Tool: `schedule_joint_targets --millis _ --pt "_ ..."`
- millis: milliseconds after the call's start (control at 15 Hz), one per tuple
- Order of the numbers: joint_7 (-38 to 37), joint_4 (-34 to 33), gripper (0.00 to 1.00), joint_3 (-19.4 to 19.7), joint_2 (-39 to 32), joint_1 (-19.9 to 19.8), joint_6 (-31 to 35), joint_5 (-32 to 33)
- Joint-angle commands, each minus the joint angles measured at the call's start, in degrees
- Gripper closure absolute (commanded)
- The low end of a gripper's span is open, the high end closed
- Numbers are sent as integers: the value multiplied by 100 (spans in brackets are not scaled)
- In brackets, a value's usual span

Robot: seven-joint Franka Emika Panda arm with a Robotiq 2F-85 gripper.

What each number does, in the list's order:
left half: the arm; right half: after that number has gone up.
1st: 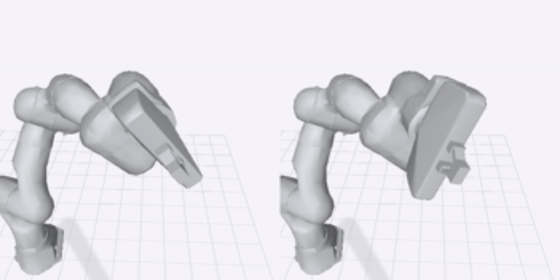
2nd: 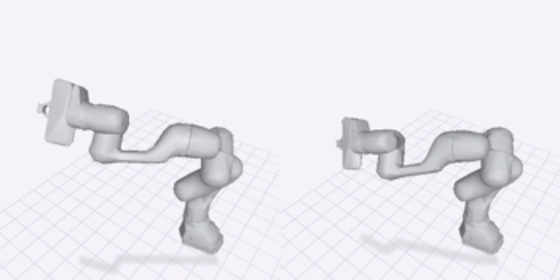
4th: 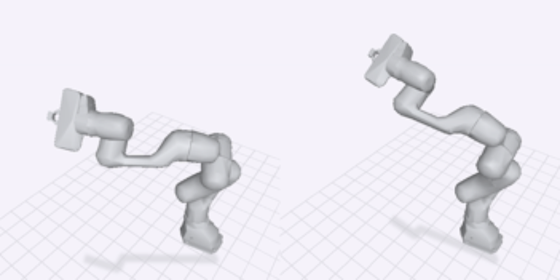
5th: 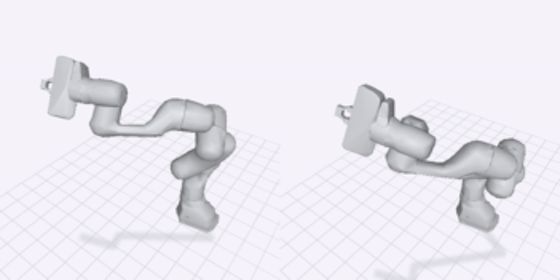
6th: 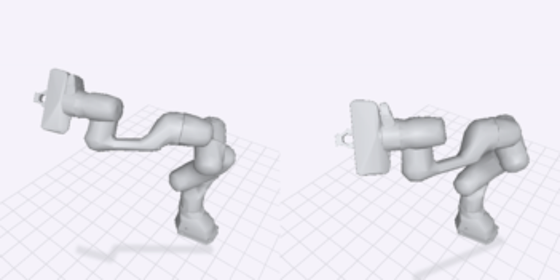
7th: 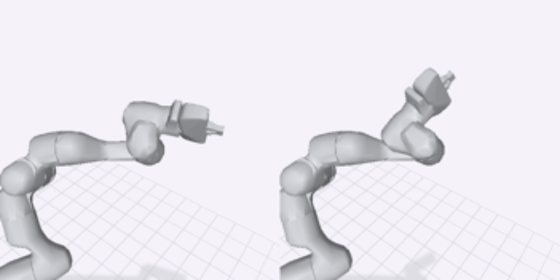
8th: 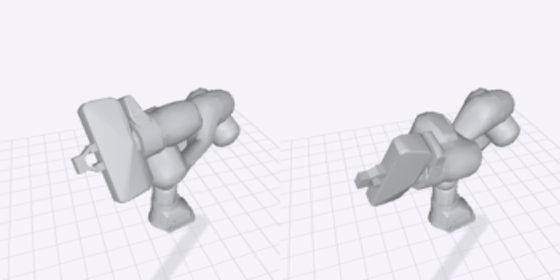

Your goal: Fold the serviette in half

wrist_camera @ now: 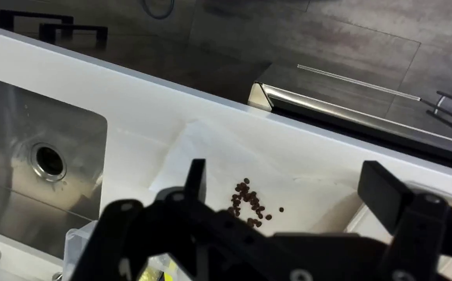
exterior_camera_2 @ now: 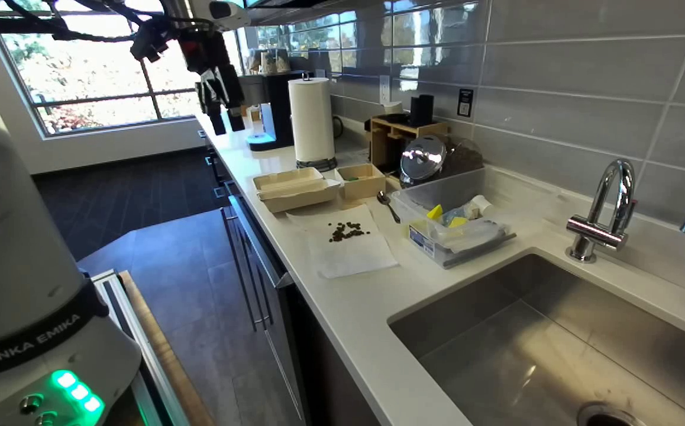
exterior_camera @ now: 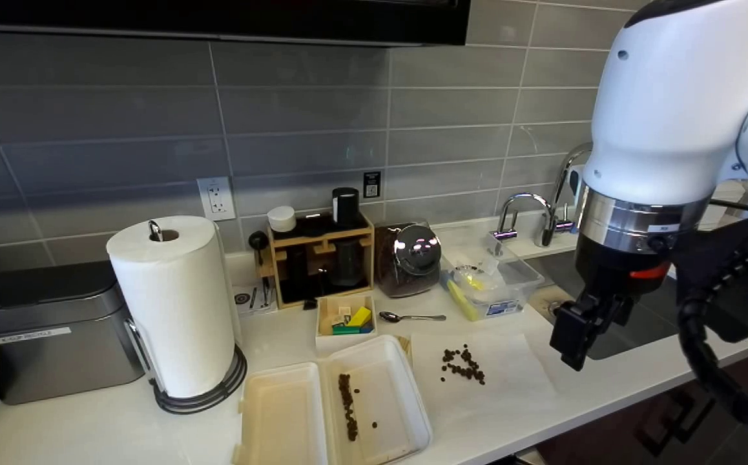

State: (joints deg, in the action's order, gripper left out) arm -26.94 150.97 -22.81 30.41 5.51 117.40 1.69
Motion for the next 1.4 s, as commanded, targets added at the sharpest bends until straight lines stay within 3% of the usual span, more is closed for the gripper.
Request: schedule_joint_targets --millis 0,333,467,667,733,800,1200,1267,1333 --pt "-809 -188 0 143 -871 -265 957 -21" --pt "-2256 -319 0 197 -1974 -828 2718 554" --pt "-3065 -408 0 -13 -2404 -1246 3232 1085" --pt "-4243 -679 0 -62 -3049 -1535 3450 2198" --pt "-4637 -809 0 409 -3290 -1127 3389 2629" --pt "-4904 -948 0 89 -3504 -1495 3346 2917" --pt "-5232 -1706 0 328 -4803 -1211 3120 3571" --pt "-4920 -1801 0 1058 -4921 -447 3177 3307" --pt "-4760 -1919 0 1156 -5080 -336 3206 3232"
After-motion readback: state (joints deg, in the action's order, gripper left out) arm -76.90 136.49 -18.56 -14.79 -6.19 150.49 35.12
